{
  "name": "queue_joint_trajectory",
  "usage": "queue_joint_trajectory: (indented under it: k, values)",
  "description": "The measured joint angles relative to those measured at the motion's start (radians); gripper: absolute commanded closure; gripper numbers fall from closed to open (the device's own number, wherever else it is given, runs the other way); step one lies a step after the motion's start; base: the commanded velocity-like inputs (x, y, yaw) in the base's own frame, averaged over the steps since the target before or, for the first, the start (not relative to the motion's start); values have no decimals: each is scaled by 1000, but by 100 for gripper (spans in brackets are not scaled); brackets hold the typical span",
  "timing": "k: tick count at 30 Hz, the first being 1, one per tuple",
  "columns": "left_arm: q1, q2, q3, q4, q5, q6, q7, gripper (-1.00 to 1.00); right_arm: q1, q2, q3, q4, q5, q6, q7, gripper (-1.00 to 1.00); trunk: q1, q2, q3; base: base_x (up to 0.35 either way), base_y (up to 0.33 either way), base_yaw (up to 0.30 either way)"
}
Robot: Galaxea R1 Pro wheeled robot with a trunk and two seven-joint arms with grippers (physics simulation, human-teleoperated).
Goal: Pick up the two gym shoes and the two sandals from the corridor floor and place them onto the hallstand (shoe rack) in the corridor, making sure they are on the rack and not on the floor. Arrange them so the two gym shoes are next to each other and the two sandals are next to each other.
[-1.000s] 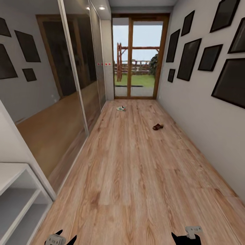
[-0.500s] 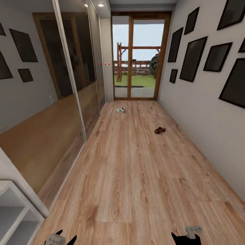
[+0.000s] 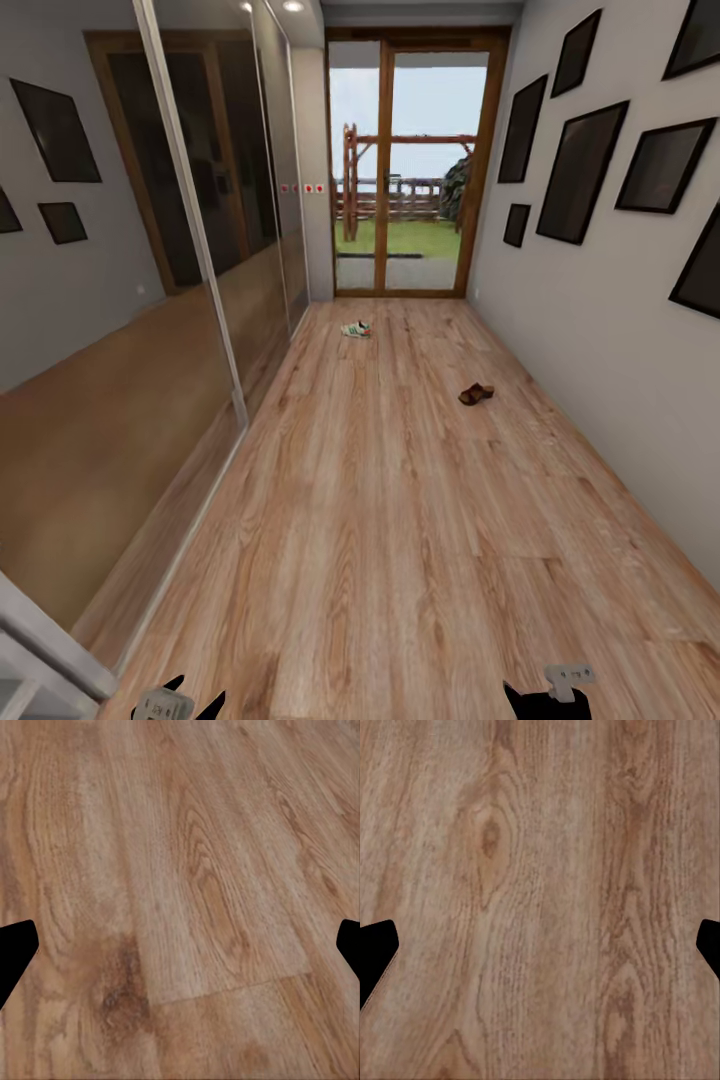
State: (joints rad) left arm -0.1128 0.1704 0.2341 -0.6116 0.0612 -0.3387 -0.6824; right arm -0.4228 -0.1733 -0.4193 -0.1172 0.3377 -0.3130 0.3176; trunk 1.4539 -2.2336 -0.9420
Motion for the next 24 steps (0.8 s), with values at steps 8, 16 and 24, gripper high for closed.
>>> queue_joint_trajectory:
  k: [8,16,24]
  values:
    - [0,0,0,0,0,0,0,-100,0,0,0,0,0,0,0,-100,0,0,0,337,0,0]
    - [0,0,0,0,0,0,0,-100,0,0,0,0,0,0,0,-100,0,0,0,337,0,0]
    - [0,0,0,0,0,0,0,-100,0,0,0,0,0,0,0,-100,0,0,0,337,0,0]
